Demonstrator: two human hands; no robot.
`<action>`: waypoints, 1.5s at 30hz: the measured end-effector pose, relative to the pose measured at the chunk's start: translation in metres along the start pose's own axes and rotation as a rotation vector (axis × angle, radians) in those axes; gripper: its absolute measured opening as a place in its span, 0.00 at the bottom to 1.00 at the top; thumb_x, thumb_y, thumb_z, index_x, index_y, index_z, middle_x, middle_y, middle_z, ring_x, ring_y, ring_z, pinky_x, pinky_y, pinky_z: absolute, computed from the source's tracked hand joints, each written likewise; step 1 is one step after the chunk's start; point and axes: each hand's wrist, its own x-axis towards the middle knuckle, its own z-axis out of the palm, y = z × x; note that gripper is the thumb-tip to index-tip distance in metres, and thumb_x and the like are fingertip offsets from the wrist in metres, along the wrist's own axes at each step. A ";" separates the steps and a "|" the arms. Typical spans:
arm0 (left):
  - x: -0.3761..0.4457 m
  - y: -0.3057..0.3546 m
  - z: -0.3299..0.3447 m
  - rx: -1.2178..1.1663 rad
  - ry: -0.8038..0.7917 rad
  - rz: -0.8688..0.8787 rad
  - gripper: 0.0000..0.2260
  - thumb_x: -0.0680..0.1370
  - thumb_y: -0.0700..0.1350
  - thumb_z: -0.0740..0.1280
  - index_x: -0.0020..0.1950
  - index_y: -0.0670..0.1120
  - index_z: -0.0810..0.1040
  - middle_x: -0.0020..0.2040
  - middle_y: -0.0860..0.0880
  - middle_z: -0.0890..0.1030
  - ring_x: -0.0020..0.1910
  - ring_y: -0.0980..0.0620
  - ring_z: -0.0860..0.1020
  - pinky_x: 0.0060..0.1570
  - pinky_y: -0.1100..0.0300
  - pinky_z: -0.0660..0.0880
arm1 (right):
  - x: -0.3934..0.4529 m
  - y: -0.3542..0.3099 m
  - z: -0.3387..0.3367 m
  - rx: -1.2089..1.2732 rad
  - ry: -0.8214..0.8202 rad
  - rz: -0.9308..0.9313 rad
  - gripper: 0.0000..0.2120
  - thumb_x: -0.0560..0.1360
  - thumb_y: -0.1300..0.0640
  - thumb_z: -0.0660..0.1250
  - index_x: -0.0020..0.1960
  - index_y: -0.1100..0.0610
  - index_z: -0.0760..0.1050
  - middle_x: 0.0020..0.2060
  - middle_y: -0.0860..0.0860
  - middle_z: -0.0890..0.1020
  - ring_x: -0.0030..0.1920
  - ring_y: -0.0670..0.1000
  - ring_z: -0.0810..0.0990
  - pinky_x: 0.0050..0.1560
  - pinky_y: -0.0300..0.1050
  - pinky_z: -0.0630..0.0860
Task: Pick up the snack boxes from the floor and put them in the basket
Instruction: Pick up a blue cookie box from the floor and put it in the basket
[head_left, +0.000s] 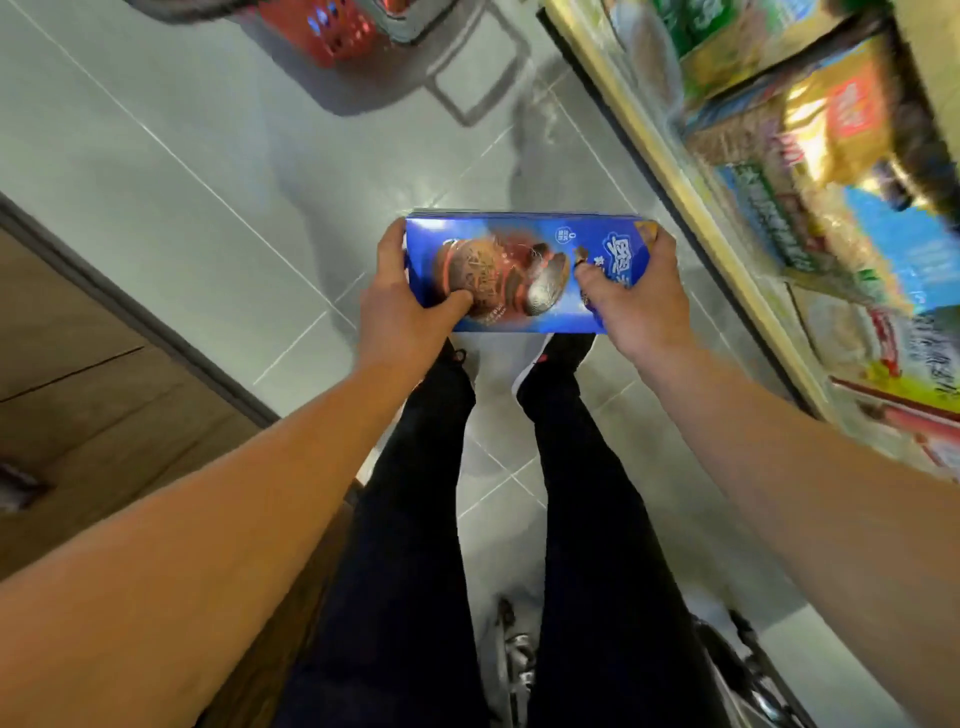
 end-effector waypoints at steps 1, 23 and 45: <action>-0.022 0.013 -0.021 -0.033 0.004 0.026 0.37 0.68 0.44 0.76 0.73 0.54 0.62 0.55 0.57 0.77 0.50 0.57 0.80 0.55 0.62 0.76 | -0.025 -0.015 -0.012 0.037 -0.001 -0.023 0.27 0.70 0.47 0.72 0.65 0.48 0.66 0.47 0.40 0.82 0.45 0.43 0.83 0.51 0.42 0.79; -0.366 0.079 -0.207 -0.149 0.465 0.242 0.47 0.59 0.59 0.78 0.74 0.56 0.62 0.67 0.52 0.73 0.61 0.52 0.76 0.63 0.55 0.72 | -0.332 -0.141 -0.127 0.023 -0.364 -0.844 0.50 0.67 0.62 0.78 0.78 0.51 0.51 0.69 0.43 0.66 0.63 0.36 0.71 0.54 0.23 0.71; -0.319 -0.021 -0.363 -0.108 0.455 0.332 0.47 0.64 0.54 0.79 0.76 0.56 0.55 0.70 0.54 0.63 0.62 0.60 0.68 0.57 0.67 0.69 | -0.397 -0.254 0.041 -0.400 -0.243 -1.101 0.46 0.58 0.53 0.82 0.70 0.53 0.63 0.57 0.44 0.64 0.58 0.41 0.64 0.55 0.31 0.61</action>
